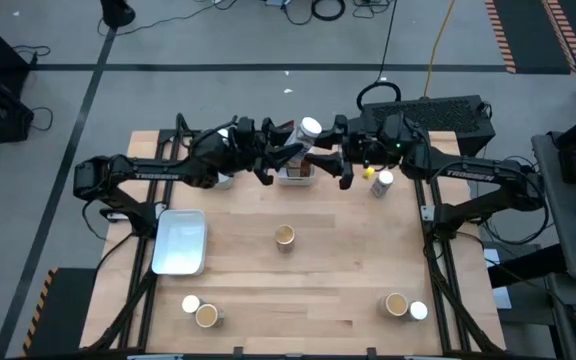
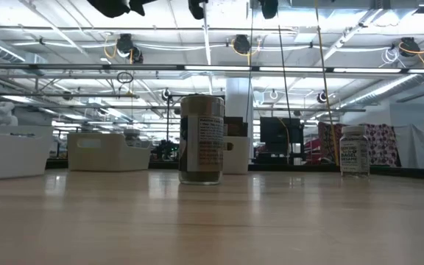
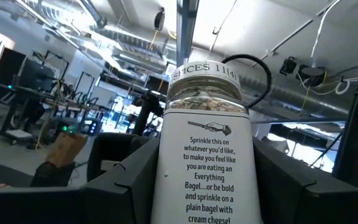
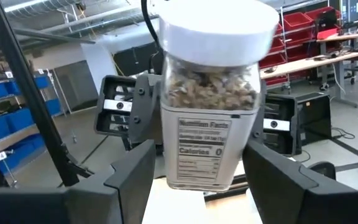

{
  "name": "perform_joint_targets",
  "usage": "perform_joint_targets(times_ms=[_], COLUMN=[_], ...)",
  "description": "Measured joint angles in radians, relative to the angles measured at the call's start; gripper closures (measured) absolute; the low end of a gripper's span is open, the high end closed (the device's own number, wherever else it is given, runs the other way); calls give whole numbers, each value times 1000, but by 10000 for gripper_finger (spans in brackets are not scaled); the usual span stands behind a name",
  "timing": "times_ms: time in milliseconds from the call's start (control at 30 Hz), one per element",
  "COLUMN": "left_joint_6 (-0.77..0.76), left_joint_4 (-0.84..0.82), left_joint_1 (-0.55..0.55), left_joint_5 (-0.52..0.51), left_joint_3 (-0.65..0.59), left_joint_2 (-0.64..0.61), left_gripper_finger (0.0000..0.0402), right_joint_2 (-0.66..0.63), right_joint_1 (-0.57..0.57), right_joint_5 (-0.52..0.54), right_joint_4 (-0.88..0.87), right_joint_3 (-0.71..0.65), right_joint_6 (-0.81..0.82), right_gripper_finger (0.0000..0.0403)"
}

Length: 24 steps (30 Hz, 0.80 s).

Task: Sort spices by type
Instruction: Put the white seasoning bottle into the gray bin

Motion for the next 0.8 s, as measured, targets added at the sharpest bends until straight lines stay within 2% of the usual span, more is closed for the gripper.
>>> perform_joint_targets(times_ms=[233,667,800], left_joint_6=[0,43,45], left_joint_4=[-19,-40,-45], left_joint_1=[1,3,3], left_joint_5=[-6,-25,-25], left_joint_3=[0,0,1], left_joint_2=[0,-2,-2], left_gripper_finger=[196,196,196], right_joint_2=[8,52,57], right_joint_1=[1,5,7], right_joint_5=[84,71,69], right_joint_4=[29,100,101], right_joint_3=[0,0,0], right_joint_6=[13,54,51], right_gripper_finger=[181,181,197])
